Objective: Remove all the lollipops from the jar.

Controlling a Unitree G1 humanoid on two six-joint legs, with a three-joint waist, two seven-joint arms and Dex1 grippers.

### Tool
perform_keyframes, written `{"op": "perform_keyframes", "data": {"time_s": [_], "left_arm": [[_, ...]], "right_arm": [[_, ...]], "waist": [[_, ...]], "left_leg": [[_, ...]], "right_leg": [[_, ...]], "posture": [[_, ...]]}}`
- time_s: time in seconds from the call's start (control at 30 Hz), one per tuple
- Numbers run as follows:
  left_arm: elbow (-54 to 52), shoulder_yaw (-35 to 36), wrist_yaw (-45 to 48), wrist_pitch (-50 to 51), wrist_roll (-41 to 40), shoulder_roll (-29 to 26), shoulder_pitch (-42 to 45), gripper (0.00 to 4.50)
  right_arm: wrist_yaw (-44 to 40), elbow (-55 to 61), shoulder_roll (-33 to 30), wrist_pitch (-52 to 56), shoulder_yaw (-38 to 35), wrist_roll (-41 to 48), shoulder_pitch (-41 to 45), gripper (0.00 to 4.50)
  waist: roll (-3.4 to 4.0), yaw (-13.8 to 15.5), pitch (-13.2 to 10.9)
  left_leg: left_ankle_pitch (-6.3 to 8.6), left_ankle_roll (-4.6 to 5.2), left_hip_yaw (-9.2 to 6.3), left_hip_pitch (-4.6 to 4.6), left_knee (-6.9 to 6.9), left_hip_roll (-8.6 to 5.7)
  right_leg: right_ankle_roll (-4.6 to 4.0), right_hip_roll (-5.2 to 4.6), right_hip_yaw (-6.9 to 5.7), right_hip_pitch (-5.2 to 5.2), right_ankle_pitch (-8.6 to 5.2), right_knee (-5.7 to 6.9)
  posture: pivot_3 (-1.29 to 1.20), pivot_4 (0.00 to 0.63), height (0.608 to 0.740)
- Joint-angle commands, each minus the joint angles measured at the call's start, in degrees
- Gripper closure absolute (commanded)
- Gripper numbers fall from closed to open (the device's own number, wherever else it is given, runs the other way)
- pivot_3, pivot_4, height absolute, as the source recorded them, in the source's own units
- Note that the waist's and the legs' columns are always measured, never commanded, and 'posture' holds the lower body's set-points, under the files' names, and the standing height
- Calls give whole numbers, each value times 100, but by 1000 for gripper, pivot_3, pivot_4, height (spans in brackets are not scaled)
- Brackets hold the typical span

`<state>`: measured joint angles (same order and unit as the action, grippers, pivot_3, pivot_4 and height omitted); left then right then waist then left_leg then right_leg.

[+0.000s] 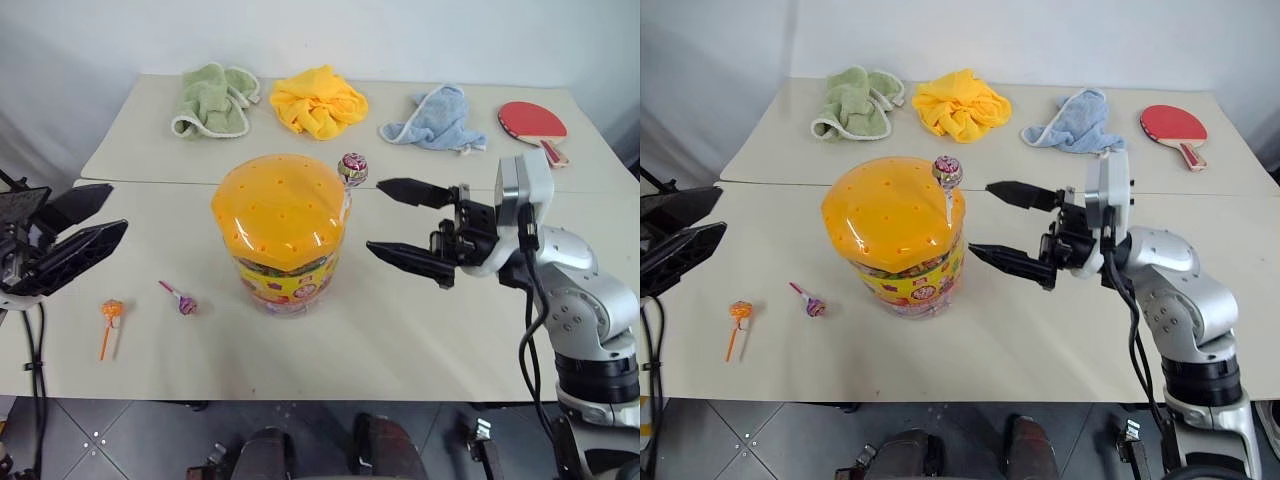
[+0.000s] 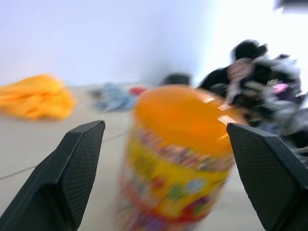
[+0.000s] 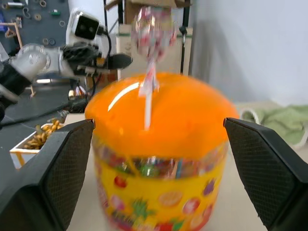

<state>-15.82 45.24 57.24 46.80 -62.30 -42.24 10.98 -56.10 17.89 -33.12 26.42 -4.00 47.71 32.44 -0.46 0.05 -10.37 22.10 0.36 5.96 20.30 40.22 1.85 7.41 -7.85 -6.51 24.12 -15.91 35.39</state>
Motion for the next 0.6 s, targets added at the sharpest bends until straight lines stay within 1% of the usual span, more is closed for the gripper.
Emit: {"op": "perform_keyframes", "data": {"time_s": [0.03, 0.13, 0.2, 0.3, 0.6], "left_arm": [[-547, -301, -399, -264, -421, 304, 203, 202], [-768, -572, -424, -537, -511, 535, 363, 202], [-784, -754, -387, -644, -471, 501, 476, 202], [-694, -926, -458, -710, -560, 409, 747, 150], [-585, -1047, -371, -789, -649, 190, 783, 150]], "right_arm": [[156, 94, 183, 38, 155, -88, 247, 0], [240, 100, 316, 102, 291, -174, 408, 0], [224, 102, 365, 137, 349, -191, 479, 0], [234, 127, 472, 238, 426, -145, 590, 612], [299, 175, 607, 413, 456, -118, 680, 3694]], "waist": [[-1, -15, 0], [0, -32, 0], [0, -34, 0], [0, -33, 0], [0, -30, 0]], "left_leg": [[0, 0, -3, 2, 2, 1], [0, -1, -2, 2, 8, 4], [0, -1, 1, -1, 8, 3], [0, -1, 2, 0, 8, 3], [0, -1, 0, 1, 6, 3]], "right_leg": [[0, 2, -2, 0, 0, 0], [0, 6, -2, 0, 0, 3], [0, 7, 1, 0, 0, 7], [-1, 9, 1, 0, 0, 5], [-1, 10, -1, 0, 0, 3]], "posture": [[0, 150, 740], [0, 150, 740], [0, 150, 740], [0, 150, 740], [0, 150, 740]]}}
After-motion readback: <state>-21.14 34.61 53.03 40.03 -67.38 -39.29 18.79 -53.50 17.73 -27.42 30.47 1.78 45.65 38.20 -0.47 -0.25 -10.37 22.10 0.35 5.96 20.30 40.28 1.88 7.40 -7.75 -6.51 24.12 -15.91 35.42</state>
